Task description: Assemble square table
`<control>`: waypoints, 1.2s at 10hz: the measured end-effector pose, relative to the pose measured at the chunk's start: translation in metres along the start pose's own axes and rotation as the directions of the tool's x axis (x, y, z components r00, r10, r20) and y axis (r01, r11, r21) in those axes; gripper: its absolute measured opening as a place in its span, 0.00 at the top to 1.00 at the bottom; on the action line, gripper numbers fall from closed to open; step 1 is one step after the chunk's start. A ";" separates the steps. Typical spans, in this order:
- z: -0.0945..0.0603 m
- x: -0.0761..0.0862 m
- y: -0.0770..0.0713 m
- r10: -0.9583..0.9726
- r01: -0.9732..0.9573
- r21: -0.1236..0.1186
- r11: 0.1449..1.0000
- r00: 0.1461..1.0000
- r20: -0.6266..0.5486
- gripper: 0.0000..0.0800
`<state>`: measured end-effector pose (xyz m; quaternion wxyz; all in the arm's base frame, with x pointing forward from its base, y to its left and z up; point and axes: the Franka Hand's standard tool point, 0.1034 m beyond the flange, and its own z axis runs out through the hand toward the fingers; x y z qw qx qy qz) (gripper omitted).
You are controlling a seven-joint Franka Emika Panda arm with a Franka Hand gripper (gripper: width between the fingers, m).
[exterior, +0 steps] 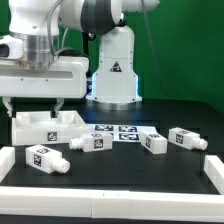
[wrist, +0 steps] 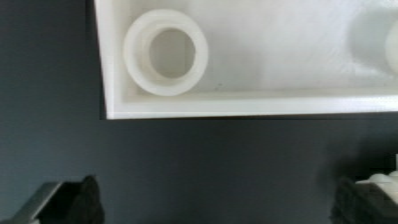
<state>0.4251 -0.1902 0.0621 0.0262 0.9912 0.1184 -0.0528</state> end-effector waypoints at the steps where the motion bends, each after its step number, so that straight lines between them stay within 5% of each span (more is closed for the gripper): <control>1: 0.001 -0.001 0.002 -0.007 0.006 0.011 1.000 1.000 0.025 0.19; 4: 0.002 0.004 0.022 0.012 -0.017 0.038 0.999 0.992 0.122 0.19; 9: 0.010 0.003 0.013 0.015 -0.023 0.053 0.998 0.988 0.156 0.19; 12: 0.004 0.003 -0.007 -0.268 0.258 0.098 0.961 0.957 0.113 0.19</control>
Offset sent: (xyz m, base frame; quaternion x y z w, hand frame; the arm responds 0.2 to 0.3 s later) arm -0.0057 -0.0453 -0.0003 -0.0378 -0.1412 0.0204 0.9890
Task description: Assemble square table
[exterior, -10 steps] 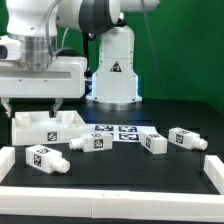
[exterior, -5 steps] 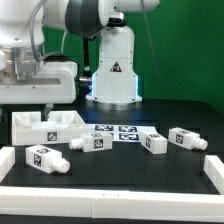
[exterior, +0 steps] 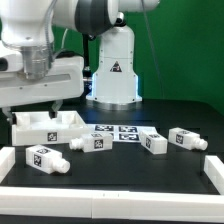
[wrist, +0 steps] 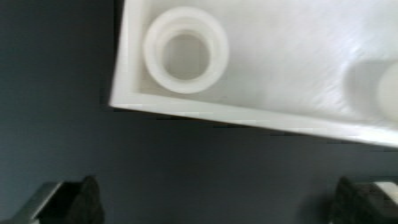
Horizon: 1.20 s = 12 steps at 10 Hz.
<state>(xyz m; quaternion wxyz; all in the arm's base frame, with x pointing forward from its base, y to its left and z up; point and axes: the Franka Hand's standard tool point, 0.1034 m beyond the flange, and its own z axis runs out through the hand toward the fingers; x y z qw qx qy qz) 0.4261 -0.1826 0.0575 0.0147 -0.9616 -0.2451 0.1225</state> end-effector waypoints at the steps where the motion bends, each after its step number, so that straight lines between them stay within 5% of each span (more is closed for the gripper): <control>1: 0.005 -0.004 -0.006 -0.018 0.018 -0.009 1.000 1.000 -0.013 0.19; 4: 0.006 -0.004 -0.004 -0.059 0.059 -0.015 0.998 0.998 -0.018 0.19; 5: 0.008 -0.010 0.000 -0.207 0.204 -0.053 0.978 0.976 -0.065 0.19; 9: 0.018 -0.024 -0.005 -0.513 0.503 -0.114 0.857 0.855 -0.078 0.19; 12: 0.018 -0.025 -0.005 -0.491 0.482 -0.108 0.869 0.867 -0.080 0.19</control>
Offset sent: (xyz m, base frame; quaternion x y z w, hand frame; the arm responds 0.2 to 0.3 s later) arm 0.0000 0.0000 0.0000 0.0000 0.0000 0.0000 1.0000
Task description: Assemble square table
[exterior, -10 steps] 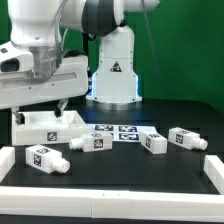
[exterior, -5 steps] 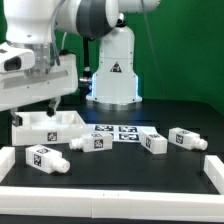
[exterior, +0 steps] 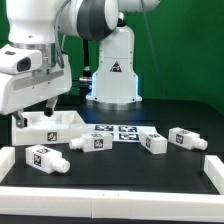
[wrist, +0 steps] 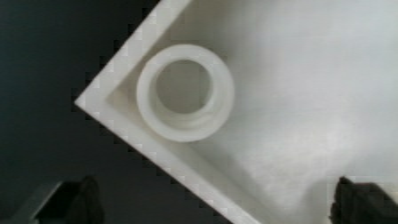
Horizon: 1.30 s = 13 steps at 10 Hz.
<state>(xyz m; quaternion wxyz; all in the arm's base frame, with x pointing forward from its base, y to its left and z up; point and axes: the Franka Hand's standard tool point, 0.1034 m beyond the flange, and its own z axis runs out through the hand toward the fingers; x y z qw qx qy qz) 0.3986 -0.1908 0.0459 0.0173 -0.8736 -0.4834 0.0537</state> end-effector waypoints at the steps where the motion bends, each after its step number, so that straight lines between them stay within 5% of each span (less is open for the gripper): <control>1: 0.000 0.000 0.000 -0.002 0.002 0.000 1.000 1.000 0.000 0.19; 3: 0.004 0.006 0.002 -0.159 0.159 -0.035 0.987 0.987 0.002 0.19; 9: 0.035 0.016 -0.011 -0.217 0.217 0.008 0.976 0.976 0.014 0.19; 12: 0.037 0.014 -0.012 -0.213 0.213 0.013 0.977 0.977 0.016 0.19; 13: 0.037 0.014 -0.012 -0.212 0.212 0.013 0.977 0.977 0.016 0.30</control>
Offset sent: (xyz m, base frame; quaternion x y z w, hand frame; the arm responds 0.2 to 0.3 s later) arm 0.0195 0.0286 -0.0161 -0.0201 0.0522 -0.1580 0.9859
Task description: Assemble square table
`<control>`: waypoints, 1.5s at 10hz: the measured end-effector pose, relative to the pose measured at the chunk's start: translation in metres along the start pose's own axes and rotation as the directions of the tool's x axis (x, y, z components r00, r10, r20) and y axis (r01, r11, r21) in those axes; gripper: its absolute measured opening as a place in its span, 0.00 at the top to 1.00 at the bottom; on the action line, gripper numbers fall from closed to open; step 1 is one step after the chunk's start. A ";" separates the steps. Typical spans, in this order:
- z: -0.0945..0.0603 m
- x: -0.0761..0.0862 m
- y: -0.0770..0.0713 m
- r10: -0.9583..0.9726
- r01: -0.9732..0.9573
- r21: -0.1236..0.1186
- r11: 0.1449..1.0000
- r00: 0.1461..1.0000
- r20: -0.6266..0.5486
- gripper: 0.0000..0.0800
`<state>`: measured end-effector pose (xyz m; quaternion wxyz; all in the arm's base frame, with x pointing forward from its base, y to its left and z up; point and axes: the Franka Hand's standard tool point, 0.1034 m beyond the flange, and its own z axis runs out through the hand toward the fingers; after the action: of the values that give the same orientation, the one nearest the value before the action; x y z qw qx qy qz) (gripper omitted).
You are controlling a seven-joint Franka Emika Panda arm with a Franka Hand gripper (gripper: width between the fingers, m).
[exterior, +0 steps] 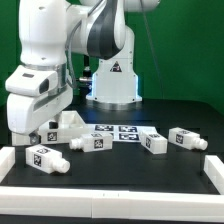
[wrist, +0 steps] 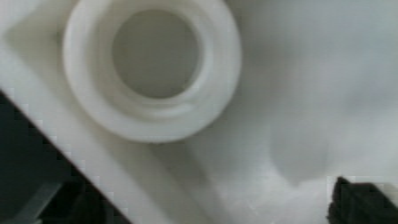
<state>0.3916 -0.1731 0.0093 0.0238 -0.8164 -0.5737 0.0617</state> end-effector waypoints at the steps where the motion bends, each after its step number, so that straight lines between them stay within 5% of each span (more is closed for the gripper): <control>1: 0.000 0.000 0.000 0.000 0.000 0.000 1.000 1.000 0.000 0.30; 2: 0.000 0.000 0.000 0.001 -0.001 0.000 1.000 1.000 0.000 0.61; 3: 0.000 0.000 0.000 0.001 -0.001 0.000 1.000 1.000 0.000 0.61; 5: 0.000 -0.001 0.000 0.007 -0.007 0.001 1.000 1.000 0.001 0.92; 11: -0.007 -0.002 -0.001 0.062 -0.062 -0.009 0.998 0.998 -0.001 0.93; 13: -0.033 0.019 0.011 0.178 -0.178 -0.050 0.983 0.984 0.000 0.93; 15: -0.060 0.056 0.029 0.331 -0.331 -0.096 0.939 0.943 -0.013 0.93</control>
Offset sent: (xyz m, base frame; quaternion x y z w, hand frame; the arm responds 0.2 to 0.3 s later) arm 0.0000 0.0000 0.0000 0.0000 0.0000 0.0000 1.0000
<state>0.4452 -0.1283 0.0614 -0.0277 -0.9013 -0.4306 0.0383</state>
